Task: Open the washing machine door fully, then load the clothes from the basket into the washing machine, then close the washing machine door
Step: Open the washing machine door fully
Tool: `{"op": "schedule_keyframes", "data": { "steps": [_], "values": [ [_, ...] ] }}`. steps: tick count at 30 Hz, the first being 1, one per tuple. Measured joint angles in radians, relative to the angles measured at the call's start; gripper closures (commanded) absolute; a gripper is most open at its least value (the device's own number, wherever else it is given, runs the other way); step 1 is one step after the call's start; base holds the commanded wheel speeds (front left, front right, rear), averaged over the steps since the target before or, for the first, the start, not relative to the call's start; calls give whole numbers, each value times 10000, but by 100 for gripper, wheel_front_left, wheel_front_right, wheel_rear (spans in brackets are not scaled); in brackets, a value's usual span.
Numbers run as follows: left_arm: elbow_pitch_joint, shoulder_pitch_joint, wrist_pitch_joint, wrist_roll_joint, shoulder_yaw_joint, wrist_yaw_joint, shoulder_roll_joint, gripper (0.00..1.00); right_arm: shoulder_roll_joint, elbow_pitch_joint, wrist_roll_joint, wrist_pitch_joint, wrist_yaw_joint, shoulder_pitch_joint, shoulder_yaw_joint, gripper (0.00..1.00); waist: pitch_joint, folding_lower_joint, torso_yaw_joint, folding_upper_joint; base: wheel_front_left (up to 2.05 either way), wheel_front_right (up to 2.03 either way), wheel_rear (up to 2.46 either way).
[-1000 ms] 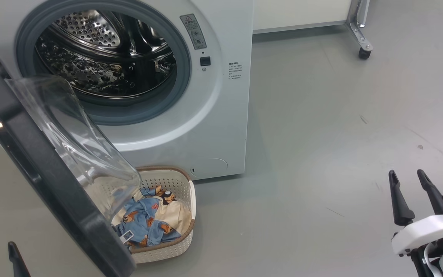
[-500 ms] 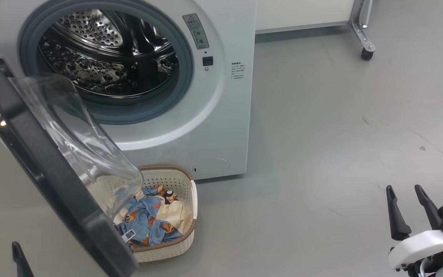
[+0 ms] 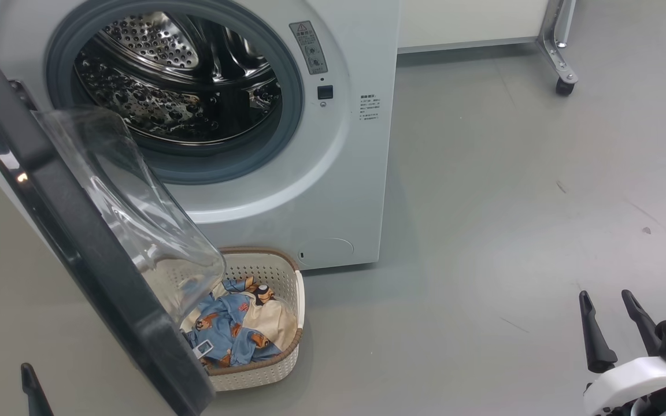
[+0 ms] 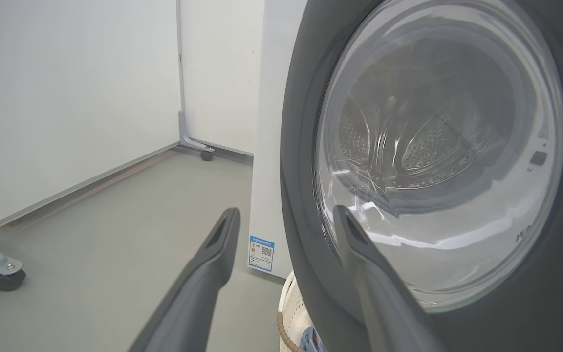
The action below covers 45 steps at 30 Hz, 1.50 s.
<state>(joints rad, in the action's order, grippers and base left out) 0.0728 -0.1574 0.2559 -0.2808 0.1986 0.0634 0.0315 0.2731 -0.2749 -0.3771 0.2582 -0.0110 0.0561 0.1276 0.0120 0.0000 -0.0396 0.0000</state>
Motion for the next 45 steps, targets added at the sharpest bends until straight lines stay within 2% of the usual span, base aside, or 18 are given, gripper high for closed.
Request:
{"op": "schedule_keyframes", "data": {
  "steps": [5,6,7,17,20,25,29,34,37,39,40,45],
  "values": [
    [-2,0,0,0,-6,2,0,0,-203,-71,130,0,-163,5,-169,0,3,0,56,0,0,0,0],
    [13,0,0,19,-33,29,4,37,-236,-84,174,0,-182,7,-203,0,4,0,64,0,0,0,0],
    [36,-1,0,56,-61,58,4,100,-259,-92,192,0,-226,10,-238,0,5,0,71,0,0,0,0],
    [46,0,0,73,-42,36,4,100,-537,-184,447,0,-428,23,-652,0,3,0,134,0,0,0,0],
    [-148,16,-2,65,198,-198,0,100,-583,-196,546,0,-508,26,-779,0,2,0,160,0,0,0,0],
    [-1586,694,-2,-290,550,-577,2,100,-663,-194,608,0,-512,176,-1179,0,-10,0,290,0,0,0,0],
    [-3196,1637,4,123,244,-560,-4,100,-782,-211,715,0,-608,368,-1308,0,-29,0,501,0,0,0,0],
    [-5116,2385,13,851,-82,-222,0,100,-897,-213,811,0,-690,373,-1432,0,-44,0,791,0,0,0,0],
    [-5925,2680,19,1089,-746,115,4,100,-949,-217,880,0,-719,376,-1499,0,-47,0,966,0,0,0,0],
    [-6251,2795,44,1058,-1549,364,13,100,-1020,-221,890,0,-752,378,-1549,0,-48,0,1081,0,0,0,0],
    [-6278,2786,42,945,-2631,491,15,100,-1099,-242,953,0,-790,384,-1555,0,-50,0,1194,0,0,0,0],
    [-5496,1919,-464,-219,-5649,499,35,100,-1264,-293,1051,0,-863,392,-1567,0,-61,0,1434,0,0,0,0]
  ]
}}
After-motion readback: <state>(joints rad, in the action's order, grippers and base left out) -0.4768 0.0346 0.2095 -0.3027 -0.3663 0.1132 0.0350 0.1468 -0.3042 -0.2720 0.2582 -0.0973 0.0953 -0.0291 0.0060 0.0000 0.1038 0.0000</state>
